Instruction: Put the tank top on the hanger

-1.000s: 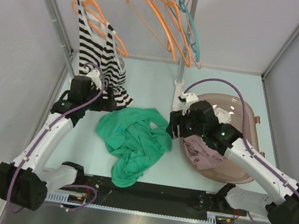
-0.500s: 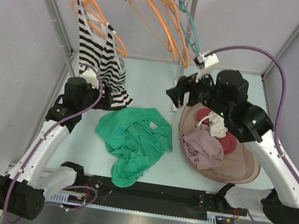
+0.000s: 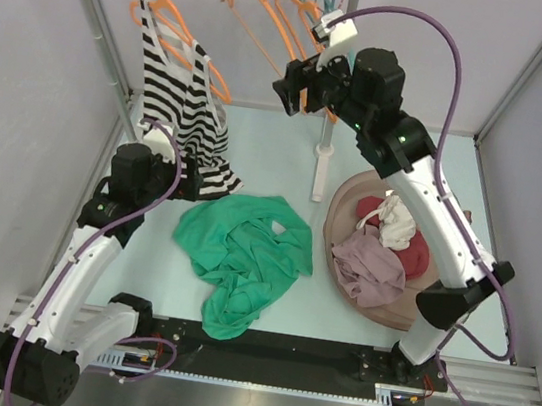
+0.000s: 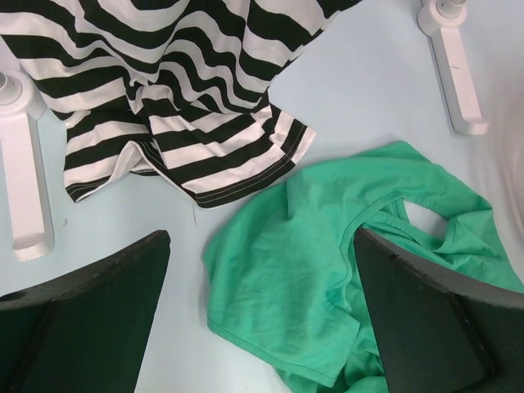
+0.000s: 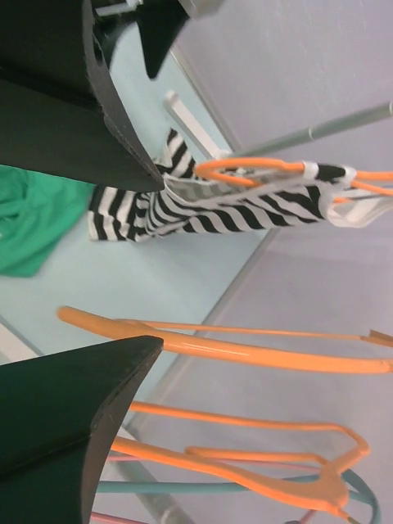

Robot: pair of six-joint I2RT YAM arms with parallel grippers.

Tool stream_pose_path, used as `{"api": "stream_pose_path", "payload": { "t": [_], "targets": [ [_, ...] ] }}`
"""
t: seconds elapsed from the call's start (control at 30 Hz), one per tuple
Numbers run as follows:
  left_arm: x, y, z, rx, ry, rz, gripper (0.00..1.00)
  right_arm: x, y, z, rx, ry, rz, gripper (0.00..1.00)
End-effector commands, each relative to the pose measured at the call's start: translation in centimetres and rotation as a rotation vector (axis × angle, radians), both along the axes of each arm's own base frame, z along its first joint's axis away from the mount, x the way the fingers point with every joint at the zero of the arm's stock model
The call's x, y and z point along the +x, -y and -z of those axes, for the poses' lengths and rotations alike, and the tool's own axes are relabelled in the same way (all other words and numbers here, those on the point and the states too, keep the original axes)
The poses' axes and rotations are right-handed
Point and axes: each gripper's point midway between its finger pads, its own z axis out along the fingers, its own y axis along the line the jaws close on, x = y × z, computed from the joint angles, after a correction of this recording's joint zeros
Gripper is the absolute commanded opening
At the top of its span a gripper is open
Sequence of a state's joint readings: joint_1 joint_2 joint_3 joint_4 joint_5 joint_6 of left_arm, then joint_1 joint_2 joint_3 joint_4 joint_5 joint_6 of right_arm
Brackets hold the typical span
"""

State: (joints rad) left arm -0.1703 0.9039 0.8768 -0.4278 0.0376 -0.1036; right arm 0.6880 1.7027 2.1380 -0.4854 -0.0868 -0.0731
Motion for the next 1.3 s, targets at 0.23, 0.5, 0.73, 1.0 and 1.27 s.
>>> {"api": "stream_pose_path", "payload": {
  "t": [0.23,0.5,0.73,1.0,1.27],
  "targets": [
    [0.1,0.0,-1.0,-0.002,0.053,0.013,1.0,7.4,-0.5,-3.3,-0.005,0.271,0.161,0.73],
    [0.1,0.3,-0.9,-0.008,0.05,0.024,0.99,8.7,-0.7,-3.0,-0.014,0.286,0.172,0.74],
    [0.2,0.3,-0.7,-0.01,0.043,0.027,1.0,10.9,-0.5,-2.0,-0.002,0.257,0.175,0.73],
    [0.2,0.3,-0.8,-0.008,0.045,0.026,0.99,11.4,-1.5,0.0,-0.037,0.217,0.126,0.42],
    [0.2,0.2,-0.9,-0.007,0.049,0.022,0.99,11.0,-1.8,0.4,-0.04,0.206,0.106,0.0]
  ]
}}
